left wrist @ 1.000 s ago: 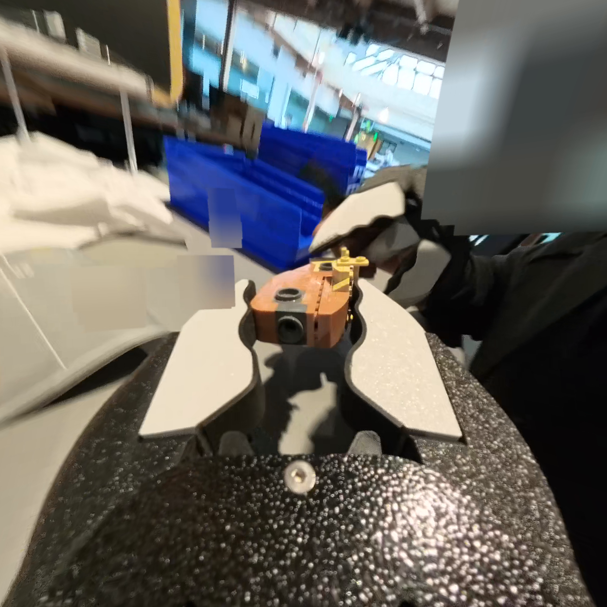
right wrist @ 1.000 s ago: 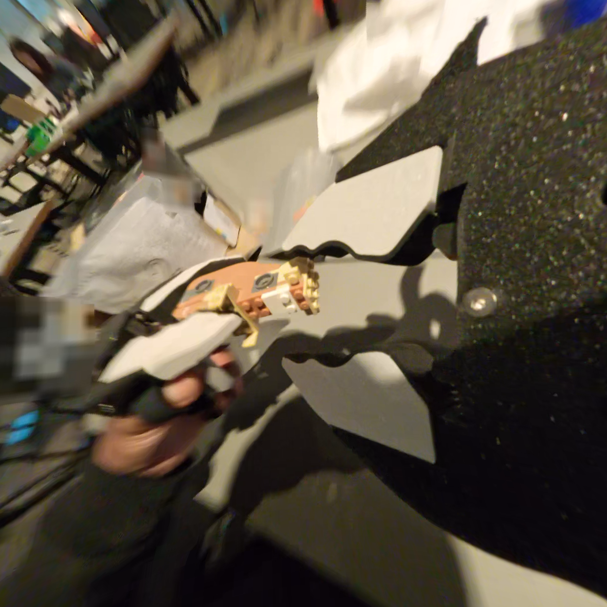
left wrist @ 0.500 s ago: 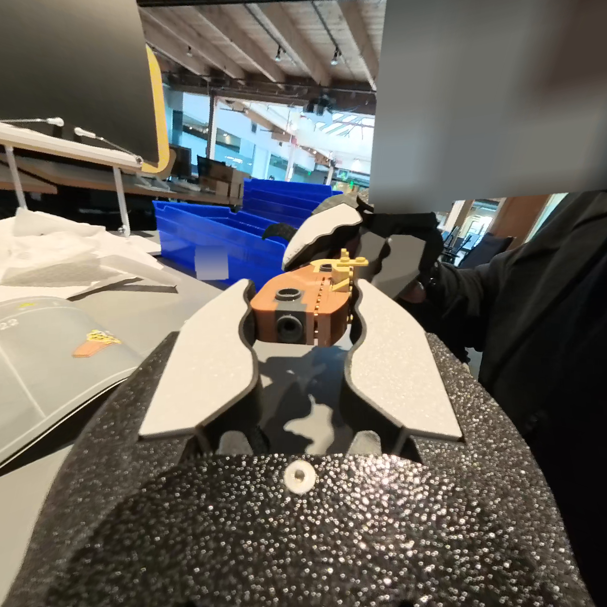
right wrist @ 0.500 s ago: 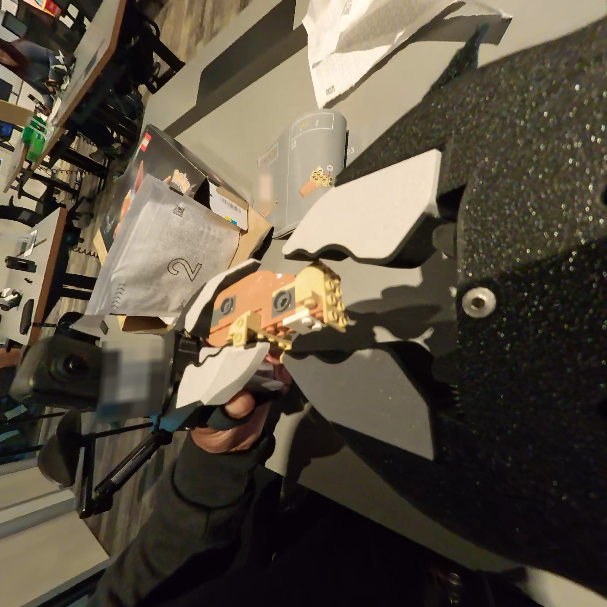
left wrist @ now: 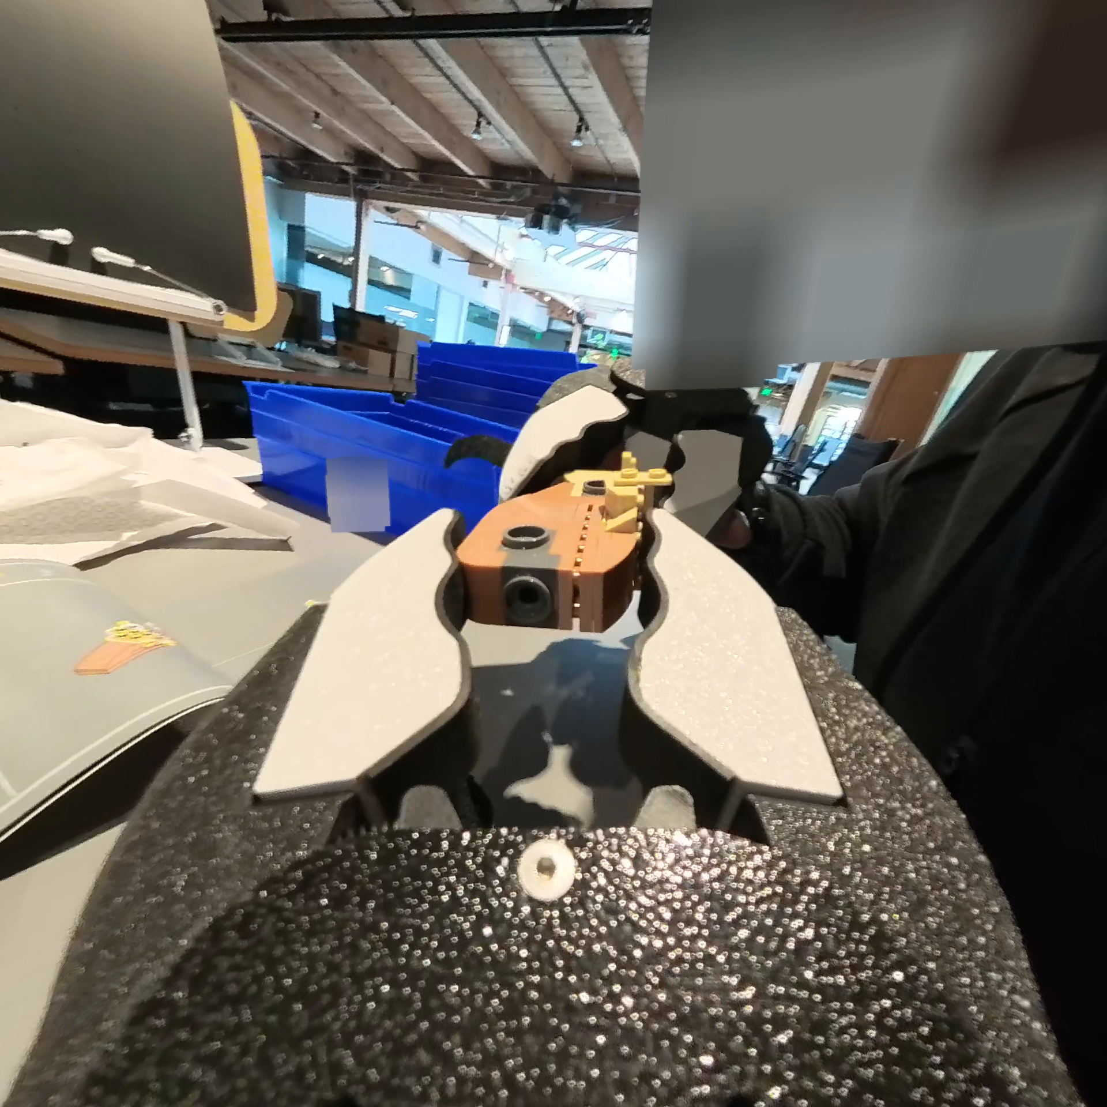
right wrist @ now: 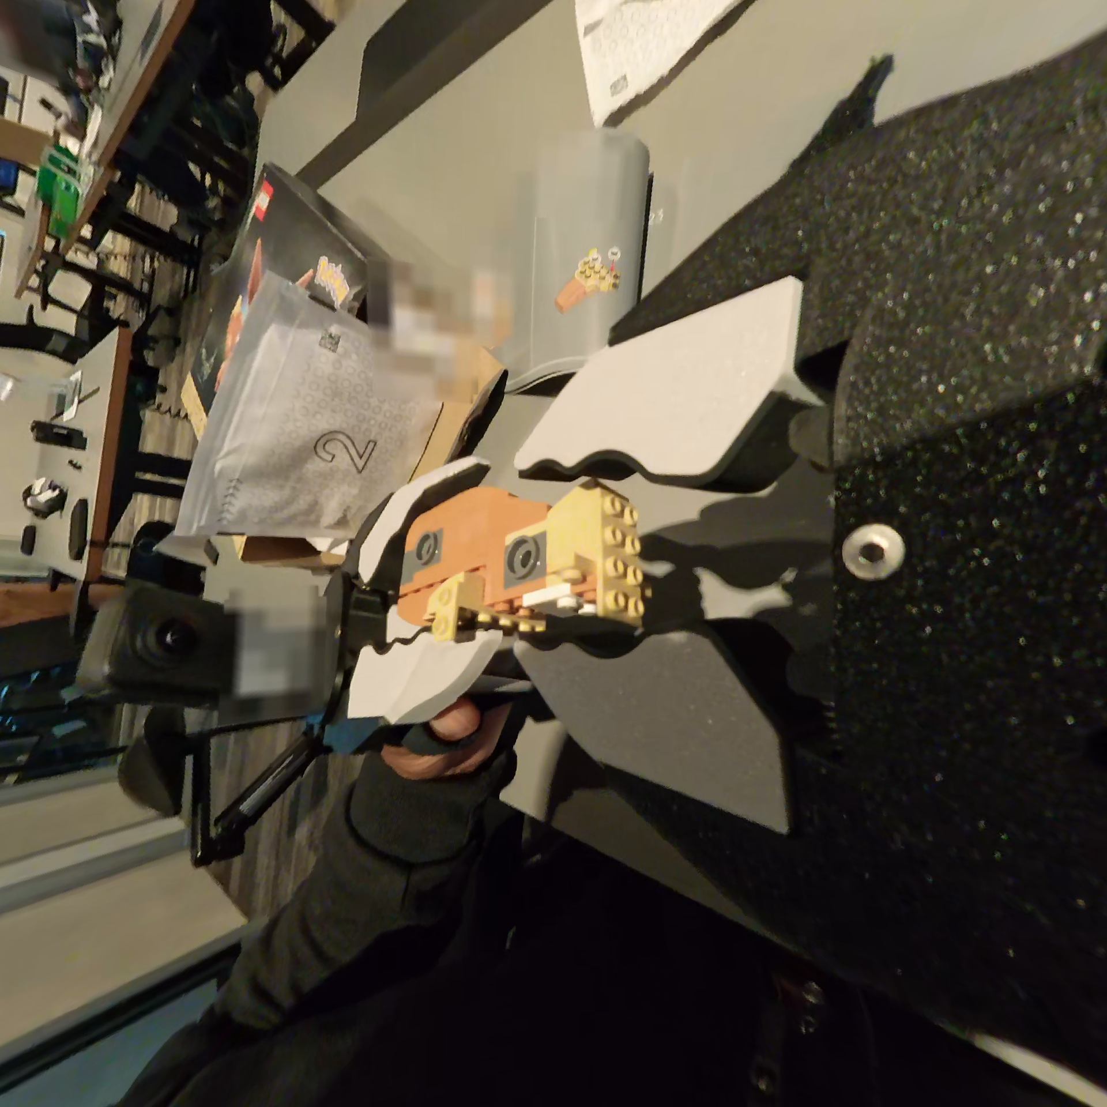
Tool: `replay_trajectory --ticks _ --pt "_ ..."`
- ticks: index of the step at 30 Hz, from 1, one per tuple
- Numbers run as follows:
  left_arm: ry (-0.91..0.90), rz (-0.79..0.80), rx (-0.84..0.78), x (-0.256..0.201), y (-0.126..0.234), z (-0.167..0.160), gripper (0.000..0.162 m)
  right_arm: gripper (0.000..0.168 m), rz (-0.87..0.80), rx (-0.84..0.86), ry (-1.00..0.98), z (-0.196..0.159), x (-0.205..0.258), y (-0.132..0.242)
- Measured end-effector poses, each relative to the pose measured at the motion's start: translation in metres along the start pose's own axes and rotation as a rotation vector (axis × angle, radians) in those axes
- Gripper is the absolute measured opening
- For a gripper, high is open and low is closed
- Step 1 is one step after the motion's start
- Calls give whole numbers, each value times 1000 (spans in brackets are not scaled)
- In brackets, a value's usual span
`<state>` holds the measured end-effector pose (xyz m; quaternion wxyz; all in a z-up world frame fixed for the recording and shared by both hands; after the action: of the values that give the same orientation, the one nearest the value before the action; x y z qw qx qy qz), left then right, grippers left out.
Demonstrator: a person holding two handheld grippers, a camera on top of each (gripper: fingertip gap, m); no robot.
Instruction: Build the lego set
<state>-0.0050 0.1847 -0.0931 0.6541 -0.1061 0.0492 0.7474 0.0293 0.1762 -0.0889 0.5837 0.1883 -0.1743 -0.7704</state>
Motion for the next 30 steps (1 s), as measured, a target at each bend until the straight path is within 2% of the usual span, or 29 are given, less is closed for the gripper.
replay_trajectory --ticks 8,18,24,30 --pt "-94 -64 -46 -14 2 4 52 44 55 -51 11 3 4 5" --pt "-76 -55 3 -11 2 0 52 43 46 -44 8 1 3 3" --pt "-45 -77 6 -11 2 0 52 44 81 -66 -3 -1 5 3" --pt "98 -85 -8 -3 4 2 52 51 69 -81 -33 -3 1 8"
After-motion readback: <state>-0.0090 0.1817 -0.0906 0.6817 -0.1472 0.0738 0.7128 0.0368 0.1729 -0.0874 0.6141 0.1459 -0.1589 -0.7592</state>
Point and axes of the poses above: each gripper's, where its closed fingertips meet, y back along the fingers, z out of its top, x = y × z across the jaws, the point moved 2 cm from there along y, back along the fingers, and after that the axes turned 9 degrees about x, right-handed, at the moved point
